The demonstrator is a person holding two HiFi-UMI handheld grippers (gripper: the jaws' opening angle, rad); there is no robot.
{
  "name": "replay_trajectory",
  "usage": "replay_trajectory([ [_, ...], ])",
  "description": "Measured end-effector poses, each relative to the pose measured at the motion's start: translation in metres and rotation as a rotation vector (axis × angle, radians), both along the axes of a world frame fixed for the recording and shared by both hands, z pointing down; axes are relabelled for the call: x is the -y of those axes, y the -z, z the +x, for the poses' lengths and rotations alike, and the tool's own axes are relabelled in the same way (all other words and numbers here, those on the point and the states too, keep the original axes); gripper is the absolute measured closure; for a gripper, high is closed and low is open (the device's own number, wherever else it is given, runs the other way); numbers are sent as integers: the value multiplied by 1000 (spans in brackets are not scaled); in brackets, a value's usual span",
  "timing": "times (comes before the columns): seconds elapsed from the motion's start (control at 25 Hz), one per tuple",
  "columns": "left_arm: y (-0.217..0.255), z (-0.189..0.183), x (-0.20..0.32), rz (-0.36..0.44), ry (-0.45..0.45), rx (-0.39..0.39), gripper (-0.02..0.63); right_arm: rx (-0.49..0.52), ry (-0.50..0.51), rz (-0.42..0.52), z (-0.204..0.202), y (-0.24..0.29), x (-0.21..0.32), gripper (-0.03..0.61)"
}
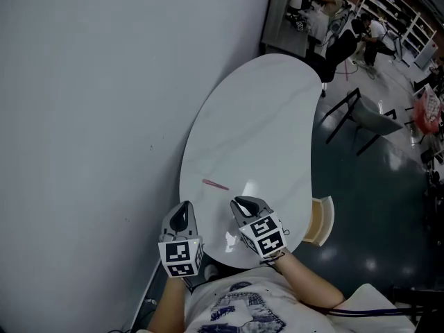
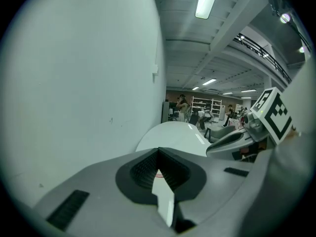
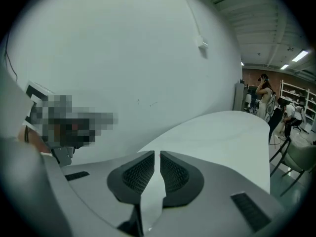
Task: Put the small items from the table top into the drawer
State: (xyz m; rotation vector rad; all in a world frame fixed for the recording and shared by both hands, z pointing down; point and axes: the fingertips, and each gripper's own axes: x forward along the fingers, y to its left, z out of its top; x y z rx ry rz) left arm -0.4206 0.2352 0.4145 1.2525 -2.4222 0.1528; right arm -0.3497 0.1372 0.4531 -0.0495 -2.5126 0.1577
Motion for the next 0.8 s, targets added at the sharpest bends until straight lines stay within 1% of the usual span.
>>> replay_trajectory([
  [0.12, -8, -6, 7, -7, 25, -7, 594, -10, 25, 1, -7, -10, 12, 546],
  [0.2, -14, -9, 11, -14, 38, -14, 594, -24, 44, -8, -13, -18, 16, 503],
  [0.28, -23, -12, 15, -26, 49, -23, 594, -40, 61, -17, -18, -28, 21, 475],
  [0.56, -45, -16, 18, -57, 92, -62, 594, -57, 83, -25, -32, -50, 31, 397],
  [0.68, -54, -19, 19, -64, 103, -78, 594, -73, 125, -25, -42, -62, 27, 393],
  [0.8, -66, -23, 21, -77, 105, -93, 594, -93, 174, -3, -52, -79, 24, 394],
])
